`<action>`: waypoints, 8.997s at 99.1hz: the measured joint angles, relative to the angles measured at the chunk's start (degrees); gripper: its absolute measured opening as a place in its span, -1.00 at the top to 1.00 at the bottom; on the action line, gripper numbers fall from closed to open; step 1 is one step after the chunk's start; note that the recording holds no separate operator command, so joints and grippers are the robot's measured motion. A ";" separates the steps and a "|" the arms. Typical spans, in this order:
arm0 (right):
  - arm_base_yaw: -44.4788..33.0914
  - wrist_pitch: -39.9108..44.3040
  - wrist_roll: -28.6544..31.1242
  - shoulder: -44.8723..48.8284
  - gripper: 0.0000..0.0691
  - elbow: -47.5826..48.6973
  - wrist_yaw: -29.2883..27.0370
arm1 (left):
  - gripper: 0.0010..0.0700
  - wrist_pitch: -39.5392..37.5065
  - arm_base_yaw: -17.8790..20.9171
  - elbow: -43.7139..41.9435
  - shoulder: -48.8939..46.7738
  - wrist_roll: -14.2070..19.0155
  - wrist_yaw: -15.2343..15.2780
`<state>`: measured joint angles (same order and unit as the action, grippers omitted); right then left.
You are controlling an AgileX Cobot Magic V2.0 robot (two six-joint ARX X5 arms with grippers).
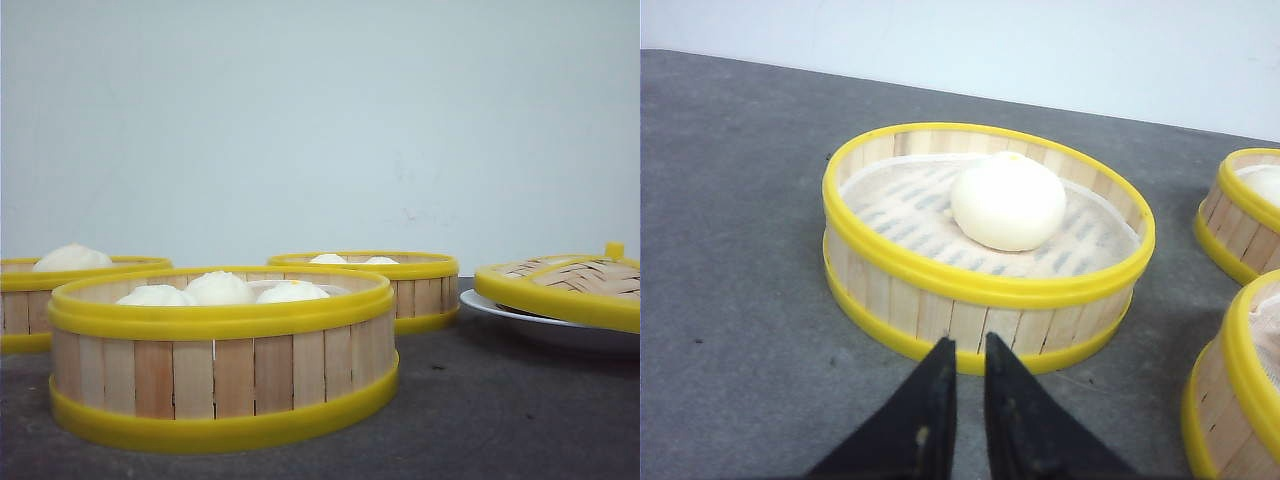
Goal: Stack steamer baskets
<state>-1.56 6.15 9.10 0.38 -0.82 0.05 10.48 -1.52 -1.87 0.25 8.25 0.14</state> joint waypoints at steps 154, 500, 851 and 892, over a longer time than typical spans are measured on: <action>0.00 7.76 8.13 24.92 0.97 -32.02 3.82 | 0.96 3.15 0.00 -31.91 27.02 6.71 1.01; 20.37 46.75 -1.16 94.60 0.92 -104.59 12.13 | -0.12 20.39 -13.00 -45.94 29.24 -1.18 -10.60; 37.09 41.83 -5.68 51.47 0.11 -80.87 -4.42 | 0.12 19.58 -3.30 -53.05 58.55 1.29 11.67; 37.11 42.95 -5.68 48.59 0.11 -80.87 -4.42 | 0.12 20.72 6.23 -60.46 83.58 6.91 5.88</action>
<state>35.55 49.10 3.42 48.97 -81.69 -4.36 31.20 4.71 -62.33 83.83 15.16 6.02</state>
